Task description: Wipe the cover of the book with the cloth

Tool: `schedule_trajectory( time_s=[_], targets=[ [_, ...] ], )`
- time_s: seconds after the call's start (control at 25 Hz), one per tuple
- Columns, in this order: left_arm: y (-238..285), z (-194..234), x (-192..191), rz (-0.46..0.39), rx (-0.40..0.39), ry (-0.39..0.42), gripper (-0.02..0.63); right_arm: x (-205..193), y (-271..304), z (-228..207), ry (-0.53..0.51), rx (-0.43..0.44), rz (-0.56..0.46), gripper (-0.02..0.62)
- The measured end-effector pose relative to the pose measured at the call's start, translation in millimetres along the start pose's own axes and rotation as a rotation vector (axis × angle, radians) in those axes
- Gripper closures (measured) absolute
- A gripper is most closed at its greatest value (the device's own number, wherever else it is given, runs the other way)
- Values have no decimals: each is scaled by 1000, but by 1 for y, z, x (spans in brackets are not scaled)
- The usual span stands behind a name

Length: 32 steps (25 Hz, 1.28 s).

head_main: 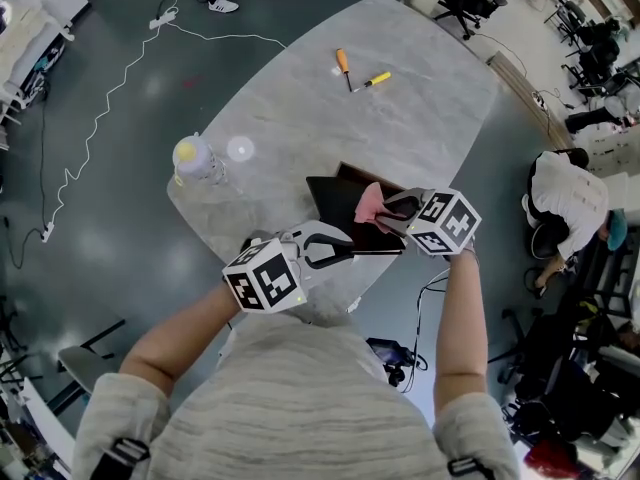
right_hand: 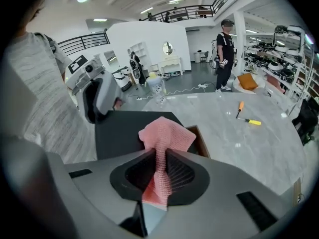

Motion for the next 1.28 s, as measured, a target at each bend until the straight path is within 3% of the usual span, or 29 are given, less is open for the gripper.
schedule_trajectory(
  time_s=[0.44,0.84,1.04,1.28],
  targets=[
    [-1,3,3,-3,-10,4,534,5,75,-65,60,-129,6,546],
    [-3,5,6,-1,-29,20,534,11,88,-74,139,-204,-37,546],
    [-1,8,9,-9,-38,29,534,24,42,-69,232,-254,-195,546],
    [6,17,18,-15,-57,59,538,38,-50,-60,317,-390,-419,546]
  ],
)
Point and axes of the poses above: the fingertips, and each gripper's own axes: y forward along the fingers, z to its left, x out of its top, the point moved 3 cm from there along -y, backward along the fingers, and after that the axes turned 9 degrees about -x, right-handed, at the moved point
